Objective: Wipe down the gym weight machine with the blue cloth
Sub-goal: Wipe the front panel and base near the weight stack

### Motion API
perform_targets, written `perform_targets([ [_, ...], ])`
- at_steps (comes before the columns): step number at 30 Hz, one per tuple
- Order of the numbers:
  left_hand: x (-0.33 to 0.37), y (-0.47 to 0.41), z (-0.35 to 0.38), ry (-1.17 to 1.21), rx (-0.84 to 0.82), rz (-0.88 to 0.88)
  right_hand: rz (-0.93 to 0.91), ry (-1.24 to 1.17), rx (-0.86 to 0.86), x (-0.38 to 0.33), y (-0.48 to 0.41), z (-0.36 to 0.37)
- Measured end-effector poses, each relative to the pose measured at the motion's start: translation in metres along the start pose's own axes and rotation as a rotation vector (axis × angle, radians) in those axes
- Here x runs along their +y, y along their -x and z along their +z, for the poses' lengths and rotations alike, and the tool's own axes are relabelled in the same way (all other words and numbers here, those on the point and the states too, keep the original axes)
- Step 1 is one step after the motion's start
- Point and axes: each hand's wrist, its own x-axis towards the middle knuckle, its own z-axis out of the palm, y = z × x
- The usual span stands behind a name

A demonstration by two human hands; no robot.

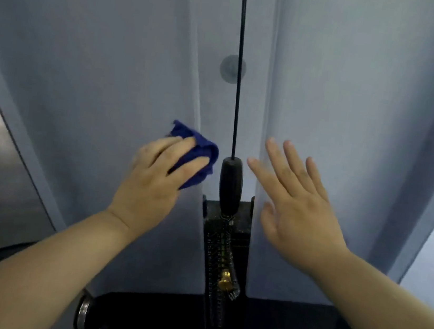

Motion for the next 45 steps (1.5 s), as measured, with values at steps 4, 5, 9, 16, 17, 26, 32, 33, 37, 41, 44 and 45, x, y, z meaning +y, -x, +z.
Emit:
perform_targets([
  [4, 0.039, -0.031, 0.015, 0.075, 0.008, -0.131, 0.14, -0.044, 0.052, 0.02, 0.019, 0.001],
  [5, 0.053, -0.027, 0.02, 0.101, -0.017, -0.121, 0.176, -0.051, 0.057, 0.026, 0.026, 0.001],
  [9, 0.088, -0.044, 0.021, 0.234, 0.036, -0.064, 0.235, -0.039, 0.039, 0.05, 0.048, 0.0],
  [16, 0.094, -0.052, 0.057, 0.083, -0.133, 0.391, 0.344, -0.039, 0.054, 0.08, 0.064, -0.009],
  [17, 0.092, -0.047, 0.057, 0.069, -0.19, 0.519, 0.333, -0.034, 0.055, 0.082, 0.064, -0.009],
  [26, 0.089, -0.114, 0.054, 0.003, 0.051, 0.328, 0.439, -0.016, 0.055, 0.103, 0.086, -0.018],
  [32, 0.114, -0.128, 0.062, -0.072, -0.131, 0.812, 0.433, -0.03, 0.093, 0.113, 0.099, -0.019],
  [33, 0.116, -0.139, 0.06, -0.073, -0.045, 0.703, 0.433, -0.031, 0.099, 0.116, 0.1, -0.021],
  [37, 0.141, -0.145, 0.066, 0.094, 0.104, 0.312, 0.551, -0.114, 0.094, 0.122, 0.111, -0.029],
  [41, 0.164, -0.114, 0.091, 0.139, -0.137, 0.74, 0.545, -0.194, 0.042, 0.125, 0.118, -0.026],
  [44, 0.164, -0.14, 0.086, 0.055, 0.024, 0.652, 0.542, -0.187, 0.019, 0.13, 0.121, -0.027],
  [45, 0.164, -0.154, 0.081, 0.04, 0.13, 0.517, 0.546, -0.186, 0.016, 0.132, 0.122, -0.028],
])
